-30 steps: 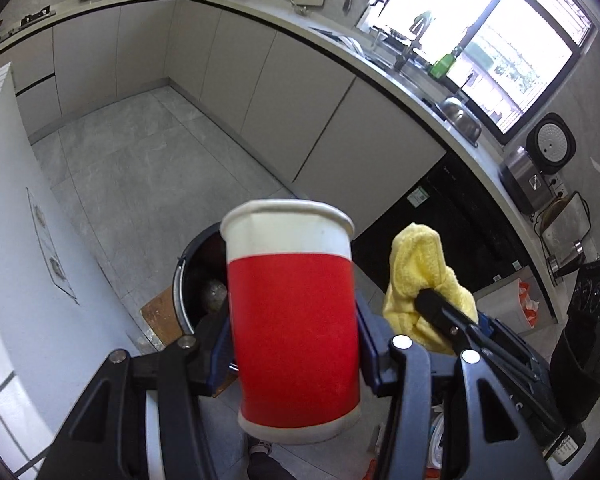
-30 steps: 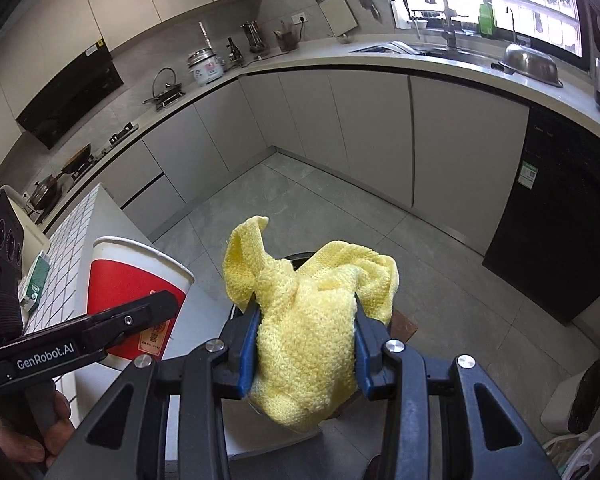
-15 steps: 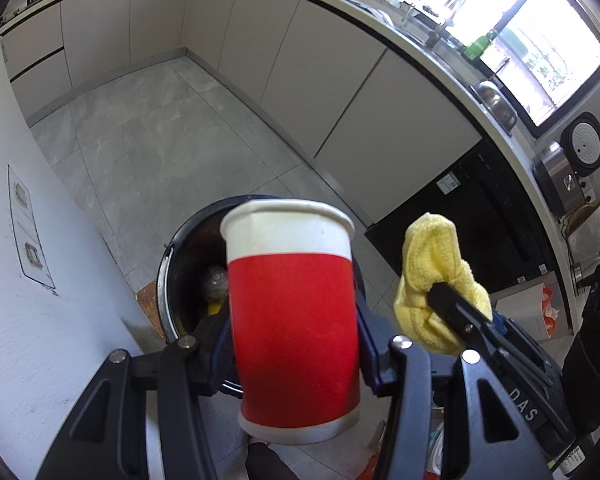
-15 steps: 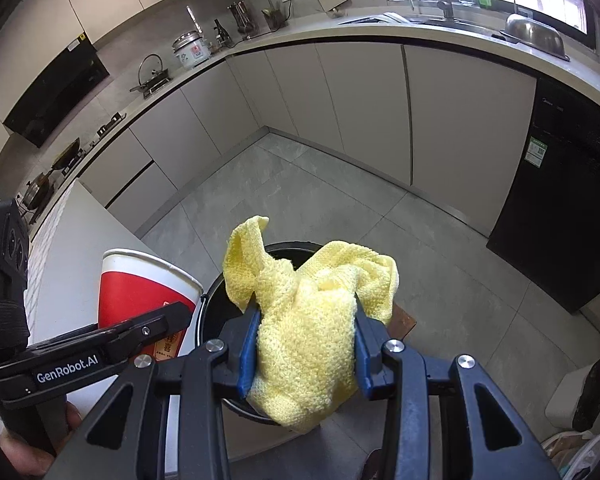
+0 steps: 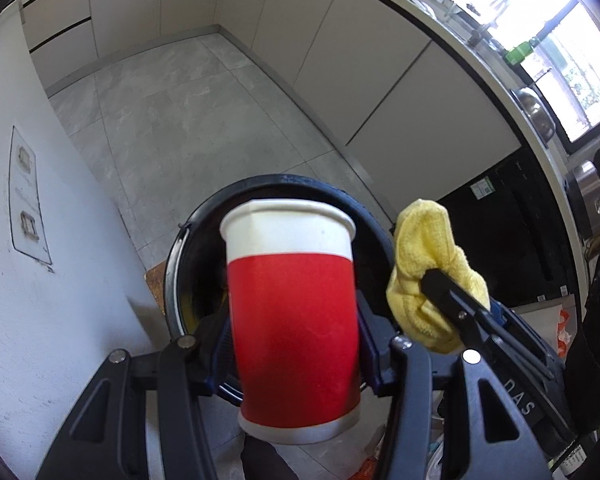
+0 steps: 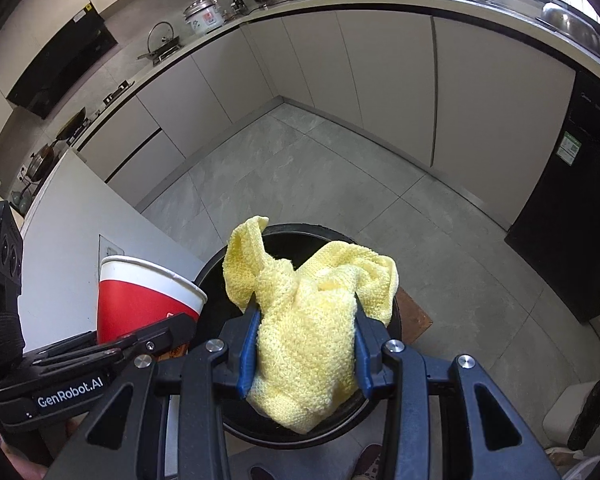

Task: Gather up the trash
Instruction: 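Open both tools above the bin to drop the cloth and cup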

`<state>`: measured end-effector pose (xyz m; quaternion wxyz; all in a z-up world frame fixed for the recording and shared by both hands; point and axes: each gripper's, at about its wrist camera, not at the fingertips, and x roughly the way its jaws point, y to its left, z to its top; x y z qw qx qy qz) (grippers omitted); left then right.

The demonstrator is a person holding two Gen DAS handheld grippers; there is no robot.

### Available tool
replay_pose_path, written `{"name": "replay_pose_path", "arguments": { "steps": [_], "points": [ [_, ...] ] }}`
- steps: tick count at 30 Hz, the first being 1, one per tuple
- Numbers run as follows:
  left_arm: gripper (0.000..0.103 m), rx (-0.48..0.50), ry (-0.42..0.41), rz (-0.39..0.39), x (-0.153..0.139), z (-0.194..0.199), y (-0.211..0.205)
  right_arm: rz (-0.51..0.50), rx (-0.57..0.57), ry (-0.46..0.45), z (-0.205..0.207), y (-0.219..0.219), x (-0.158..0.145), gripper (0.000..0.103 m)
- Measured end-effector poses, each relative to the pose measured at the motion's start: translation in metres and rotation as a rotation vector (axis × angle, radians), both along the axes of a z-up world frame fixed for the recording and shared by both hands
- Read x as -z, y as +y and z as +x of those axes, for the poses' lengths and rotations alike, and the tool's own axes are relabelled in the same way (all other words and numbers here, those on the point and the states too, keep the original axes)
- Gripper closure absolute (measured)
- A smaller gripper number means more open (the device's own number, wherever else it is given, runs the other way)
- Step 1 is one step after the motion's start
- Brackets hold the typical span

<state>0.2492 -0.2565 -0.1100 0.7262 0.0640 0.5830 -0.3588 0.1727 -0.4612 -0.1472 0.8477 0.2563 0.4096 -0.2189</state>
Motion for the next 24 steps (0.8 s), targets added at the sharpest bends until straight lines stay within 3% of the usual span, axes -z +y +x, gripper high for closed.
{"name": "replay_pose_path", "arguments": {
  "steps": [11,15,24],
  "points": [
    [0.045,-0.039,0.029,0.037,0.009,0.005,-0.007,0.024,-0.052,0.015,0.016,-0.015,0.016,0.057],
    [0.043,-0.06,0.043,0.059,0.013,0.008,-0.008,0.03,-0.048,0.02,0.018,-0.019,0.017,0.046],
    [0.041,-0.078,0.011,0.075,0.011,0.009,-0.008,-0.009,-0.014,-0.02,0.002,-0.02,0.001,0.046]
  ]
}}
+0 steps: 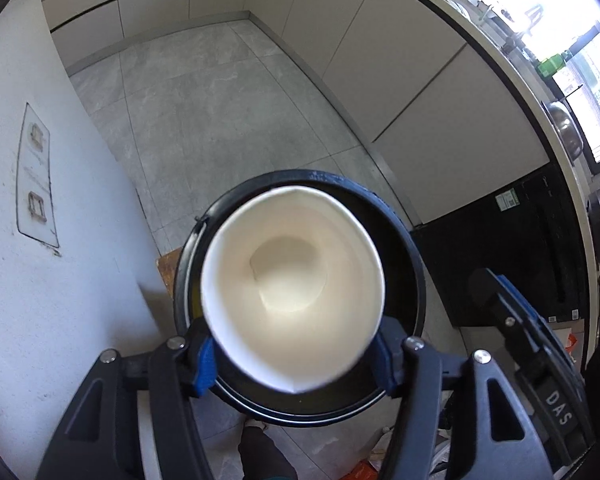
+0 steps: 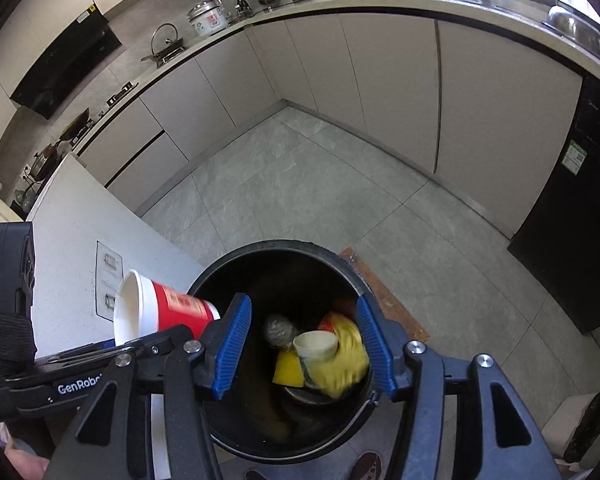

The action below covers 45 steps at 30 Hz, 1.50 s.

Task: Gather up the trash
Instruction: 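Open both tools above the bin to drop the cloth and cup, then move both open tools back over the island toward the milk carton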

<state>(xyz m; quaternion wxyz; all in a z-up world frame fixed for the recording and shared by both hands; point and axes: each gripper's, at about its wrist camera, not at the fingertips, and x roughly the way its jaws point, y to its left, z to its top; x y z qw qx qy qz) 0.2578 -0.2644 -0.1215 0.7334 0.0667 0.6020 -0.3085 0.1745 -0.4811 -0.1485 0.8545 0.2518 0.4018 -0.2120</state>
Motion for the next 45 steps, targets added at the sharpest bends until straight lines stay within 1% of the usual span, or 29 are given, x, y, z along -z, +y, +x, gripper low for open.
{"name": "replay_pose_path", "arguments": {
  "steps": [3,6,11,15,19,26,32,36,42,45],
  "points": [
    [0.041,0.006,-0.012,0.013,-0.002,-0.001,-0.001,-0.011,0.007,-0.001,-0.007,0.001,-0.005,0.046],
    [0.036,0.018,-0.001,0.027,-0.003,0.0,-0.004,-0.015,0.02,-0.008,-0.014,0.002,-0.012,0.046],
    [0.03,0.026,-0.024,0.032,-0.01,-0.002,-0.004,-0.03,0.045,-0.016,-0.03,0.004,-0.024,0.046],
    [0.03,0.013,-0.051,0.008,-0.021,-0.005,0.002,-0.045,0.056,-0.016,-0.041,0.007,-0.03,0.046],
    [0.03,0.009,-0.081,-0.02,-0.037,-0.011,0.01,-0.039,0.057,-0.022,-0.046,0.011,-0.036,0.046],
    [0.03,0.013,-0.134,-0.077,-0.072,-0.023,0.027,-0.051,0.031,-0.046,-0.053,0.024,-0.055,0.045],
    [0.03,-0.022,-0.178,-0.117,-0.098,-0.03,0.051,-0.076,-0.003,-0.083,-0.056,0.042,-0.079,0.039],
    [0.03,-0.047,-0.213,-0.125,-0.112,-0.032,0.07,-0.096,-0.038,-0.112,-0.053,0.058,-0.096,0.038],
    [0.03,-0.117,-0.245,-0.149,-0.126,-0.032,0.1,-0.117,-0.079,-0.141,-0.046,0.083,-0.113,0.038],
    [0.03,-0.134,-0.241,-0.153,-0.127,-0.032,0.106,-0.121,-0.089,-0.151,-0.046,0.091,-0.119,0.038]
  ]
}}
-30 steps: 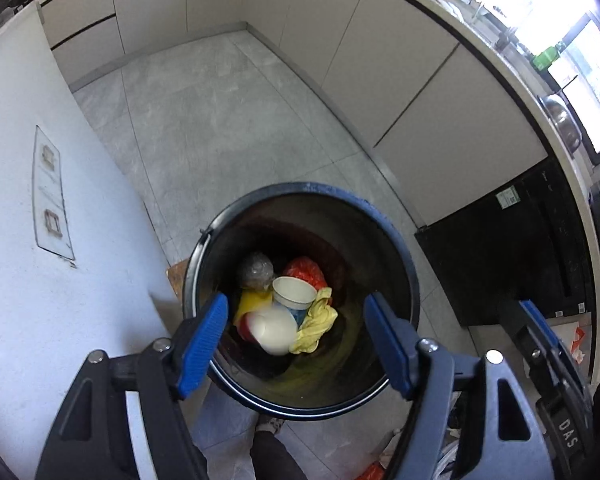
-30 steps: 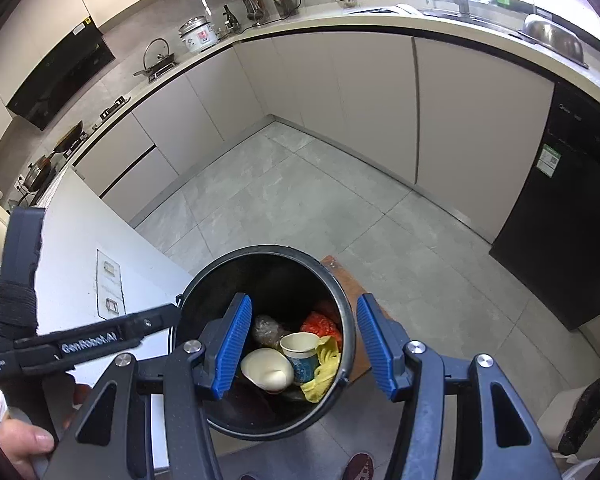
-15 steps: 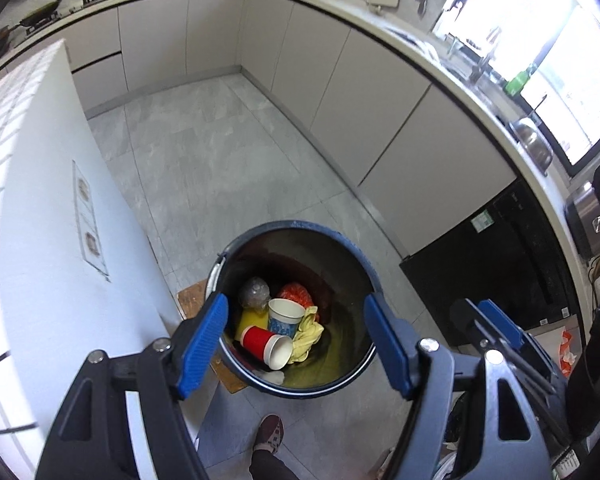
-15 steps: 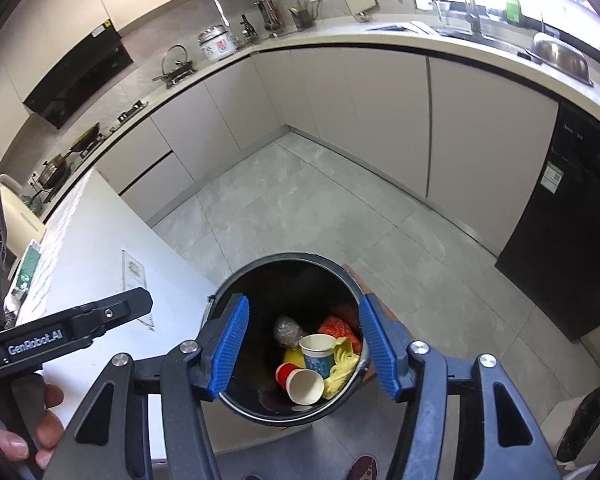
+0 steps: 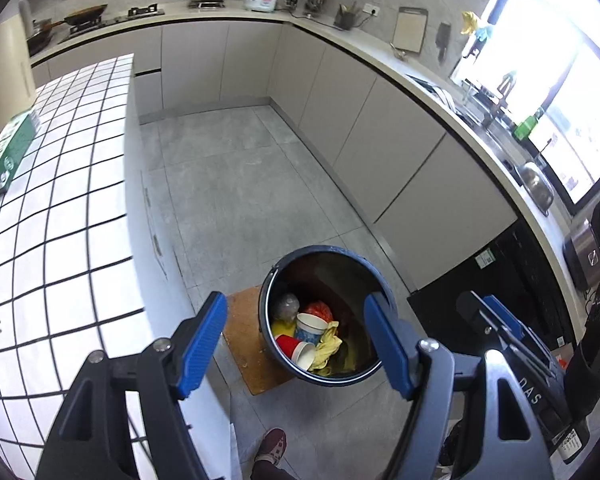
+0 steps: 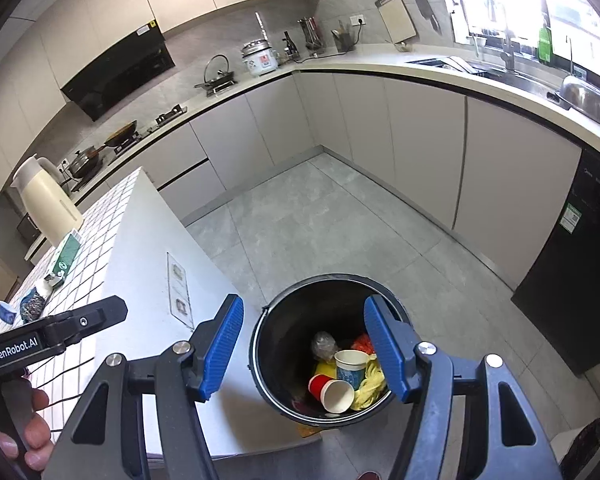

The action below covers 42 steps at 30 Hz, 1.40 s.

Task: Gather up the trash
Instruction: 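Move both open tools back over the island toward the milk carton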

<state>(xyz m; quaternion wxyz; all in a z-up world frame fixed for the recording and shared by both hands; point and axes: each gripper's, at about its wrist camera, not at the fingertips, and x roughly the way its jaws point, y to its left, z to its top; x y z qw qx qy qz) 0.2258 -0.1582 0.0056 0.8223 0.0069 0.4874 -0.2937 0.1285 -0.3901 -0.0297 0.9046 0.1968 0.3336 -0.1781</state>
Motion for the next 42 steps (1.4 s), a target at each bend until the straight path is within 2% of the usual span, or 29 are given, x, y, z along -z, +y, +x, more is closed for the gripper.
{"name": "replay_pose_path", "arguments": {
  "steps": [16,25,34,42],
  "points": [
    [0.03,-0.095,-0.048,-0.051,-0.024,-0.011,0.049,-0.037,-0.091,-0.041,0.008,0.033,-0.027,0.038],
    [0.03,-0.174,-0.084,-0.077,-0.039,-0.013,0.088,-0.049,-0.186,-0.066,0.024,0.068,-0.045,0.037],
    [0.03,-0.333,-0.114,-0.08,-0.047,-0.009,0.167,-0.066,-0.351,-0.108,0.058,0.144,-0.065,0.034],
    [0.03,-0.495,-0.127,-0.064,-0.045,-0.004,0.262,-0.066,-0.492,-0.112,0.094,0.23,-0.07,0.033]
  ]
}}
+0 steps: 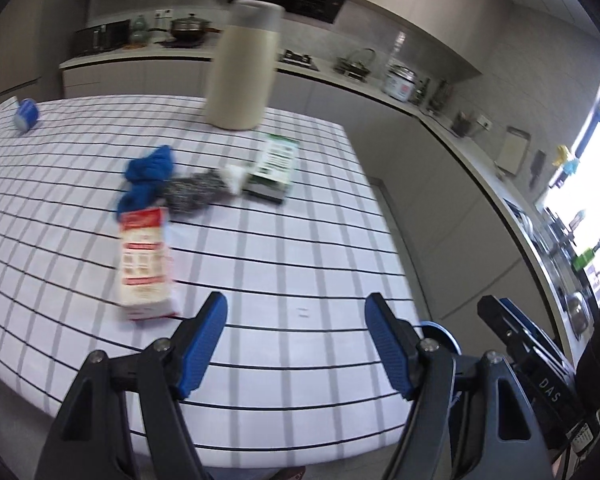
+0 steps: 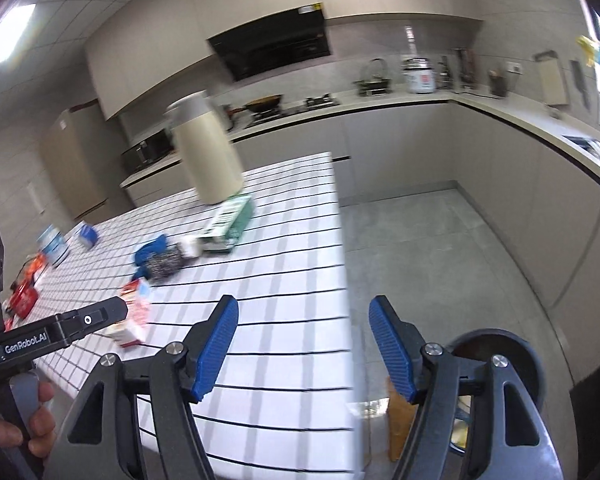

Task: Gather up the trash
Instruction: 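Move both open tools back over the island toward the milk carton, then grasp the printed milk carton with the right tool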

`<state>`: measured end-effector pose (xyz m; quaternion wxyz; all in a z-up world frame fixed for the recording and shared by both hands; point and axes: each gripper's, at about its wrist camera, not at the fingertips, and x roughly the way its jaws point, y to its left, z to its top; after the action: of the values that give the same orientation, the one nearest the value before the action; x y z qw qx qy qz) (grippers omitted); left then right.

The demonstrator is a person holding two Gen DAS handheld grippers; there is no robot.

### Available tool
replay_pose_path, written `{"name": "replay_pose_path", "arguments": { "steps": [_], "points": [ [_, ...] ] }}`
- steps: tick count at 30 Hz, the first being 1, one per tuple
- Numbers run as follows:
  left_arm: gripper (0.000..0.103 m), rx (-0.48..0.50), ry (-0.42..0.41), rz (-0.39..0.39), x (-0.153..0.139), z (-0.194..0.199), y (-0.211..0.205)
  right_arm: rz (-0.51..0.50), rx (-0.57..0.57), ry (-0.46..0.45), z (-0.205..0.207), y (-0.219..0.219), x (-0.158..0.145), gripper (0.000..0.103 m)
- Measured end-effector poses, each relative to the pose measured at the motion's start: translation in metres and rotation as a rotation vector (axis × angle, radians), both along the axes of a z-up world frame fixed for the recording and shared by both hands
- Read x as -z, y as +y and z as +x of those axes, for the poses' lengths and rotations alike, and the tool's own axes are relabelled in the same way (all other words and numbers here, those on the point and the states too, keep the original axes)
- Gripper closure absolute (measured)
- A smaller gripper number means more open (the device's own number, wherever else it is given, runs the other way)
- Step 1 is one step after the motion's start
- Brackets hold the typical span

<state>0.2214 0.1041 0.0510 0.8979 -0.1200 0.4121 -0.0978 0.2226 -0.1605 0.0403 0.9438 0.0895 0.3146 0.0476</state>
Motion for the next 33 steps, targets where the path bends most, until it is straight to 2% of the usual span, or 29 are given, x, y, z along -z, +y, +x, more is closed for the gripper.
{"name": "replay_pose_path", "arguments": {
  "steps": [8,12,24,33],
  "points": [
    [0.03,-0.137,0.009,0.037,0.011,0.013,0.093,0.005,-0.115,0.018,0.032,0.092,0.009,0.032],
    [0.03,-0.16,0.027,0.025,0.018,0.02,0.121,0.004,-0.144,0.034,0.046,0.131,0.017,0.032],
    [0.03,-0.051,0.047,0.023,0.037,0.06,0.157,0.011,-0.121,0.069,0.082,0.201,0.043,0.031],
    [0.03,-0.049,0.058,0.038,0.047,0.071,0.194,-0.013,-0.158,0.116,0.098,0.252,0.061,0.031]
  ]
}}
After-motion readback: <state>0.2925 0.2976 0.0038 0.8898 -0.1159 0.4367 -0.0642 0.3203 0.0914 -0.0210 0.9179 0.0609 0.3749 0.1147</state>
